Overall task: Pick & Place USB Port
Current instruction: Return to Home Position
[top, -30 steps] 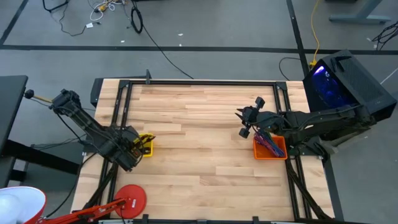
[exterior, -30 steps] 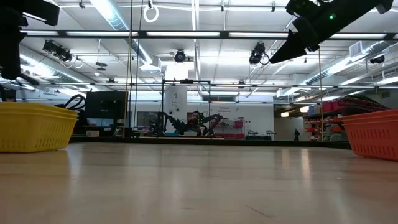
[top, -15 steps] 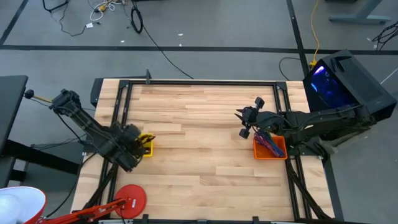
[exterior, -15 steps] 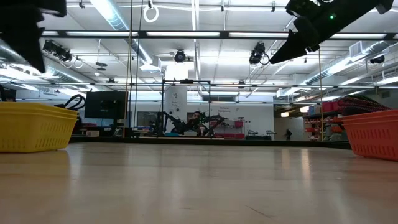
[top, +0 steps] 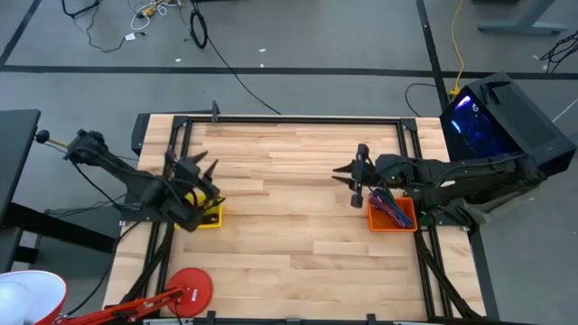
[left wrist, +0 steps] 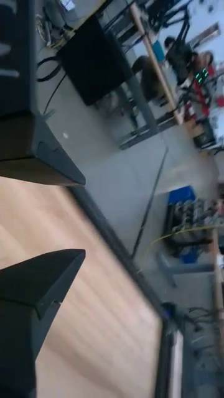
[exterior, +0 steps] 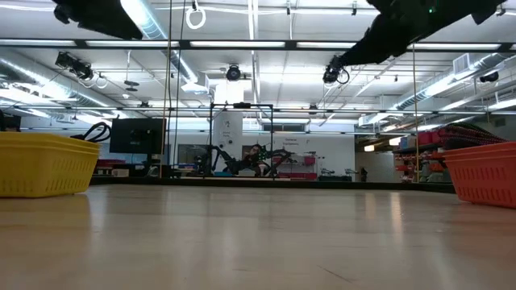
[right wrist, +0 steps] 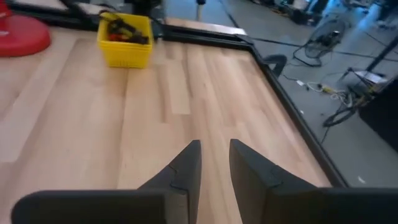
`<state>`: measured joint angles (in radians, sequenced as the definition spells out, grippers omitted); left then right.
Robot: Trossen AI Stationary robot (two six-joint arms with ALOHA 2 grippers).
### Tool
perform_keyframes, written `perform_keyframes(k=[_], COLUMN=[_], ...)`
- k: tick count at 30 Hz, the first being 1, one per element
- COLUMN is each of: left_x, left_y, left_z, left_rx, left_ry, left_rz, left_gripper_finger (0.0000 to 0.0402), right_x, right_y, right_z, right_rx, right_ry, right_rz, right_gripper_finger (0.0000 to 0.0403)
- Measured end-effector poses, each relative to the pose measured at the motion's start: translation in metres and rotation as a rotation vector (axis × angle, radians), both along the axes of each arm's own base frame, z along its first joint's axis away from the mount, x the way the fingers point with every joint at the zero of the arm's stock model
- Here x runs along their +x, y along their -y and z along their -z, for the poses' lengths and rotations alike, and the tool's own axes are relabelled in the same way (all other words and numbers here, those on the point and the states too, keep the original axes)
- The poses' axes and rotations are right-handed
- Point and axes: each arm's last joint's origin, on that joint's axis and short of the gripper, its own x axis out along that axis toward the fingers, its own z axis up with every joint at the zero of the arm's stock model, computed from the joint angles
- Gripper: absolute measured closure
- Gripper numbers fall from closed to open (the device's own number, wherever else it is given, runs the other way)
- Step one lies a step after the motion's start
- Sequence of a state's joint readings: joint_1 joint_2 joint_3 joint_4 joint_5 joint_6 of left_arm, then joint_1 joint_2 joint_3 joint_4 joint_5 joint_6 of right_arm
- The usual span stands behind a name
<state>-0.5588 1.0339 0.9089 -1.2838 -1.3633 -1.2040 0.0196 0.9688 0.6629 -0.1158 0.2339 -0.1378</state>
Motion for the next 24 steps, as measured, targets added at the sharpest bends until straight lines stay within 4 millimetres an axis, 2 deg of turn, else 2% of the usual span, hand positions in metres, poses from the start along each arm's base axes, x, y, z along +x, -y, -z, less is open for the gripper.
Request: perform_keyframes(k=[2, 4, 9, 13, 18, 21, 24], left_x=[-0.004, -0.008, -0.014, -0.013, -0.016, -0.021, -0.026], left_y=[-0.006, -0.012, -0.018, -0.018, -0.024, -0.030, -0.032], left_z=[-0.005, -0.009, -0.014, -0.017, -0.017, -0.005, 0.025], left_rx=[0.021, 0.020, 0.021, 0.069, 0.113, 0.104, 0.091], left_ry=[0.020, 0.025, 0.076, 0.125, 0.121, 0.147, 0.186], left_rz=[-0.021, -0.036, -0.059, -0.078, -0.124, -0.151, -0.160], left_gripper_finger=[0.0220, 0.0220, 0.0220, 0.0220, 0.0220, 0.0220, 0.0220], right_x=[0.000, -0.002, -0.013, -0.030, -0.049, -0.057, -0.064], right_y=[0.007, 0.014, 0.031, 0.039, 0.050, 0.054, 0.054], right_z=[0.005, 0.019, 0.057, 0.072, 0.085, 0.093, 0.105], right_rx=[0.014, 0.042, 0.188, 0.242, 0.269, 0.315, 0.324], right_ry=[0.010, 0.020, 0.222, 0.425, 0.516, 0.496, 0.460], right_rz=[0.017, 0.010, -0.070, -0.161, -0.198, -0.198, -0.194], right_gripper_finger=[0.0316, 0.0316, 0.0316, 0.0316, 0.0316, 0.0316, 0.0316])
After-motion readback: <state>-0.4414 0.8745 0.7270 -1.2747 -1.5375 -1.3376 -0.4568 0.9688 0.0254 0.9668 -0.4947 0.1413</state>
